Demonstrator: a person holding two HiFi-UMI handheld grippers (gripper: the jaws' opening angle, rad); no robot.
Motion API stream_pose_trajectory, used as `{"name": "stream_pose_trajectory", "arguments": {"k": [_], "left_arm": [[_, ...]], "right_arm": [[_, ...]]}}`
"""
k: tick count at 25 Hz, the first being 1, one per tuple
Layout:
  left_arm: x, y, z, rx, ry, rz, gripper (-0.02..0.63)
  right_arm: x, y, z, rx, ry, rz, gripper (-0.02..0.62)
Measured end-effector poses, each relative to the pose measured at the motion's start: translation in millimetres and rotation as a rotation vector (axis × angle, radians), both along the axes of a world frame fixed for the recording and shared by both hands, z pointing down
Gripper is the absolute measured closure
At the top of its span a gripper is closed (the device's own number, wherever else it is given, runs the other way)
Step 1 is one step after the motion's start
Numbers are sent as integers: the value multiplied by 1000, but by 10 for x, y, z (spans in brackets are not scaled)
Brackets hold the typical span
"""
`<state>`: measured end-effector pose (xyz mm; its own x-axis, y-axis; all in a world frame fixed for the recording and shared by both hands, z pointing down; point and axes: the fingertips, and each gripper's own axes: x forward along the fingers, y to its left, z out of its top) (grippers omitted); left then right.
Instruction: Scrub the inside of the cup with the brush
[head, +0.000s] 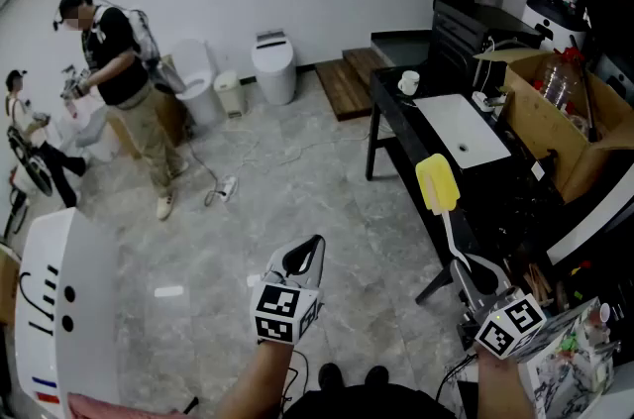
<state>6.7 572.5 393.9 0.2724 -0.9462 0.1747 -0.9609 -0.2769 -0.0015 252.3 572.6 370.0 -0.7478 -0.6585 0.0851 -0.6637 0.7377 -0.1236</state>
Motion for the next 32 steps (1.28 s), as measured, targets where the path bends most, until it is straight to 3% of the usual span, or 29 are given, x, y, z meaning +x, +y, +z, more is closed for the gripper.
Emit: {"name": "stream_pose_trajectory", "arguments": {"k": [12,18,32], "left_arm": [[-196,75,67,-11,-8,-7,586],[-406,155,90,-9,-4,-6,586],[-1047,292,224,-20,35,-18,586]], "right_arm": [[-215,91,33,-15,4,-21,557],[-525,203,37,-47,-30,-84,554],[-1070,220,70,-82,-40,-65,552]]}}
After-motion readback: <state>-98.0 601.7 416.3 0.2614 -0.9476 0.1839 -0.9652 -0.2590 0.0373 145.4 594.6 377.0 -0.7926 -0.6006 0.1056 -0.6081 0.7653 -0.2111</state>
